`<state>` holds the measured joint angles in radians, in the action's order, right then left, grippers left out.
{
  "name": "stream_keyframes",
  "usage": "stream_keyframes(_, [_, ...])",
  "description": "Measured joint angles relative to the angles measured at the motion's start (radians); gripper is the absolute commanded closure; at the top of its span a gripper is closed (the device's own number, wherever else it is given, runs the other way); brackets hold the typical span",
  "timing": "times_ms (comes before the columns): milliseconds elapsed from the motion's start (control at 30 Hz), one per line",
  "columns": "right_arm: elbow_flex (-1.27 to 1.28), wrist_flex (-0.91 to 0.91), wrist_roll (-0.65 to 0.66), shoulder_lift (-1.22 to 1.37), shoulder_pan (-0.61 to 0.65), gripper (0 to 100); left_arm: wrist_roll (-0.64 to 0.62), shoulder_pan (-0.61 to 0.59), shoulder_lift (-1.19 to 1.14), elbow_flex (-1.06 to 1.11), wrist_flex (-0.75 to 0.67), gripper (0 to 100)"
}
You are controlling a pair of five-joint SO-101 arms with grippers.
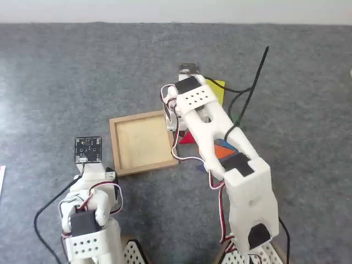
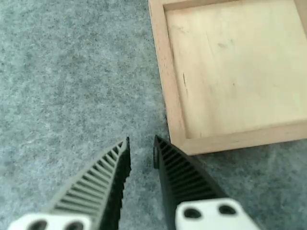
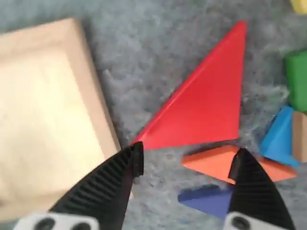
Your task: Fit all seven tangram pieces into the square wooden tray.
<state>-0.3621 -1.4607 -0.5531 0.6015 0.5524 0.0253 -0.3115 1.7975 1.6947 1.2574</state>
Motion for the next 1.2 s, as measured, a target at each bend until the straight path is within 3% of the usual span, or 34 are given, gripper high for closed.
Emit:
stream_keyframes(300, [-0.063,0.049,-0.190,0.072,-0.043,69.8,0.000,0.000,0.000,0.000,0.000,92])
stream_keyframes(567, [-0.074,0.124,-0.227,0.072,-0.101,69.4,0.000,0.000,0.000,0.000,0.000,92])
stream_keyframes(800, [-0.068,0.101,-0.324,0.129,-0.101,57.9,0.000,0.000,0.000,0.000,0.000,92])
stream_keyframes(1200, [-0.074,0.115,-0.376,0.173,-0.063,57.8,0.000,0.000,0.000,0.000,0.000,92])
